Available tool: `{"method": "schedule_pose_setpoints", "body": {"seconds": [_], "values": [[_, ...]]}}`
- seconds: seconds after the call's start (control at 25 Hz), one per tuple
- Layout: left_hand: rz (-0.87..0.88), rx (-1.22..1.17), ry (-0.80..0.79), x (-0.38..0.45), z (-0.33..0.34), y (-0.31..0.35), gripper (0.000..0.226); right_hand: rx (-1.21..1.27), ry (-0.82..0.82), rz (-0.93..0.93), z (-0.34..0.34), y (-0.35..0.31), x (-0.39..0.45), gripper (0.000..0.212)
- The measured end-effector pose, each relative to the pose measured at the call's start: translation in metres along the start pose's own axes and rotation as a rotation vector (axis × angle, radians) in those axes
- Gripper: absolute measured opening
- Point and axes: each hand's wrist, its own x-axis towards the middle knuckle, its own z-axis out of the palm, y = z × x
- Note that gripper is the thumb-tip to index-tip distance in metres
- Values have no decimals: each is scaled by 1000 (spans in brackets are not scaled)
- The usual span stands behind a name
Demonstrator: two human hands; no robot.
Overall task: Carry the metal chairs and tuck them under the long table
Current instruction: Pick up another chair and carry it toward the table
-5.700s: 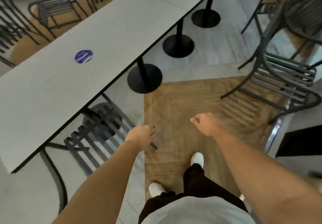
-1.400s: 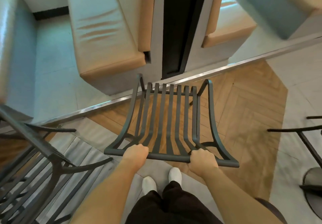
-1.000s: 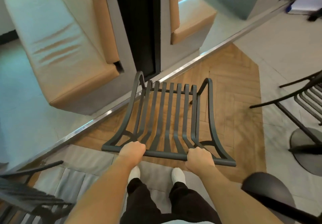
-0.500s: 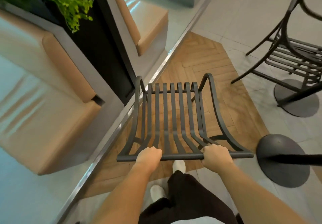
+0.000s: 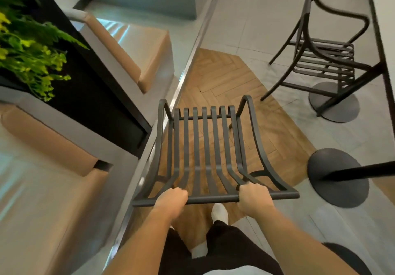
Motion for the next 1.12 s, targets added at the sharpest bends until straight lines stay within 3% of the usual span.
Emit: {"method": "schedule_pose_setpoints", "body": {"seconds": [0.56,0.92,1.12], "values": [[376,412,-83,68,-74,-99,27,355,-49,461,5,-116,-9,23],[500,606,11,148,-141,-52,26,604,-32,682,-11,-102,7,23],[652,764,60,187,-174,-19,28,745,-64,791,-24,-89,20,24]]}}
